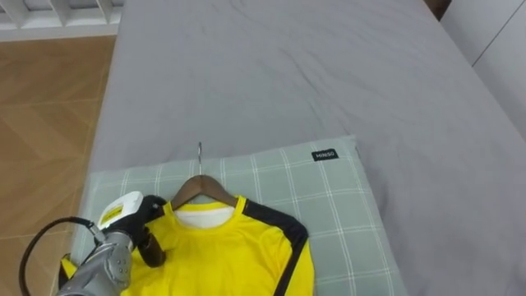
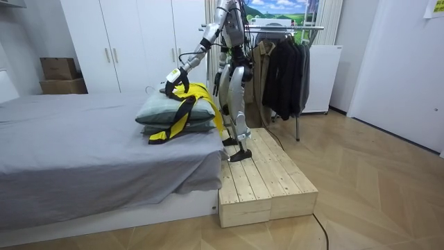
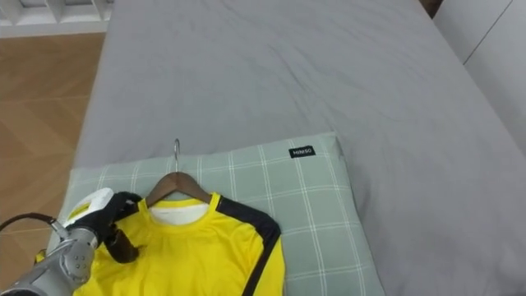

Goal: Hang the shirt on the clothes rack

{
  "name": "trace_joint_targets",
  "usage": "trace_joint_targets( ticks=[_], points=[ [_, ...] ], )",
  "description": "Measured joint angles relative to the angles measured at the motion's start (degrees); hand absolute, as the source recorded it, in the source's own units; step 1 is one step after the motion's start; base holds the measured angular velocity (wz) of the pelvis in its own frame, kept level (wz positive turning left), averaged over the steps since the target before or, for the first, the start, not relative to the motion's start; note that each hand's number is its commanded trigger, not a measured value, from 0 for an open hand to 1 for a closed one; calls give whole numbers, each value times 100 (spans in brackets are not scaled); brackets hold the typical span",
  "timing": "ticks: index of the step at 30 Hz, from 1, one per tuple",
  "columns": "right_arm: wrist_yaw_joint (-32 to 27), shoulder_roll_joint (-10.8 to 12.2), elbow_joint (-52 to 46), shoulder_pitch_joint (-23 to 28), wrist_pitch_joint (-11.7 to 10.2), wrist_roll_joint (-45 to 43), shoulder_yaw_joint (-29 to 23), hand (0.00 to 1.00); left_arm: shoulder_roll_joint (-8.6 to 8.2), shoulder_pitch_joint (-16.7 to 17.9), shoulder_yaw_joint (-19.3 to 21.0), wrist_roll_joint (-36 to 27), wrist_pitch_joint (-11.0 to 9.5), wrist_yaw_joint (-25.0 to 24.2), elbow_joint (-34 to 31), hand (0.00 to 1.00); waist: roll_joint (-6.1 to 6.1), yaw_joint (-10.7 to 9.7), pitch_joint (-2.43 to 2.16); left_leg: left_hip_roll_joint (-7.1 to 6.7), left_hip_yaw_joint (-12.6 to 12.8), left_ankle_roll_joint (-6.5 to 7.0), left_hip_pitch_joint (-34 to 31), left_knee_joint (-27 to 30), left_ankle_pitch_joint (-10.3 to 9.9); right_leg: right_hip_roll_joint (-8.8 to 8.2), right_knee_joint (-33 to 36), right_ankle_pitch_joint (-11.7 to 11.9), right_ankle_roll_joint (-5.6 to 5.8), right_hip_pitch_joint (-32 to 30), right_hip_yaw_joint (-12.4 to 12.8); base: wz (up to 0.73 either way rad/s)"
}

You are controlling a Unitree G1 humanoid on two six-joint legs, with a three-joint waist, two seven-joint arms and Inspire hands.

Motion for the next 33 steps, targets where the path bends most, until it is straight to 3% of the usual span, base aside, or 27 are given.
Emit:
trace_joint_targets(
  ticks=[2,3,4,6,10,33],
  points=[
    [-1,0,2,2,3,46,0,0,-1,1,-16,-1,70,-12,24,76,-4,-6,1,5,5,0,-7,6,0,2,-9,2,-2,0,-5,0],
    [-1,0,3,2,3,59,0,0,-1,1,-22,0,78,-12,24,78,-3,-7,1,5,5,0,-9,9,0,2,-10,3,-2,0,-5,0],
    [-2,0,3,1,3,66,0,0,-1,1,-33,0,80,-14,24,91,-3,-7,1,5,5,0,-10,12,0,1,-10,3,-2,0,-5,0],
    [-2,0,3,-2,3,66,0,0,-2,1,-66,0,80,-17,25,100,-3,-7,1,5,5,0,-14,12,0,1,-13,3,-1,0,-7,0],
    [0,0,2,-13,3,88,1,0,-19,1,-235,16,82,-78,28,100,-2,-8,1,9,5,0,-29,25,0,-1,-19,3,-1,0,-24,0],
    [1,1,5,-7,3,110,72,0,-41,2,-234,13,89,-121,162,100,-10,-3,-5,13,8,13,-40,131,8,-13,76,6,-3,6,-27,0]
  ],
)
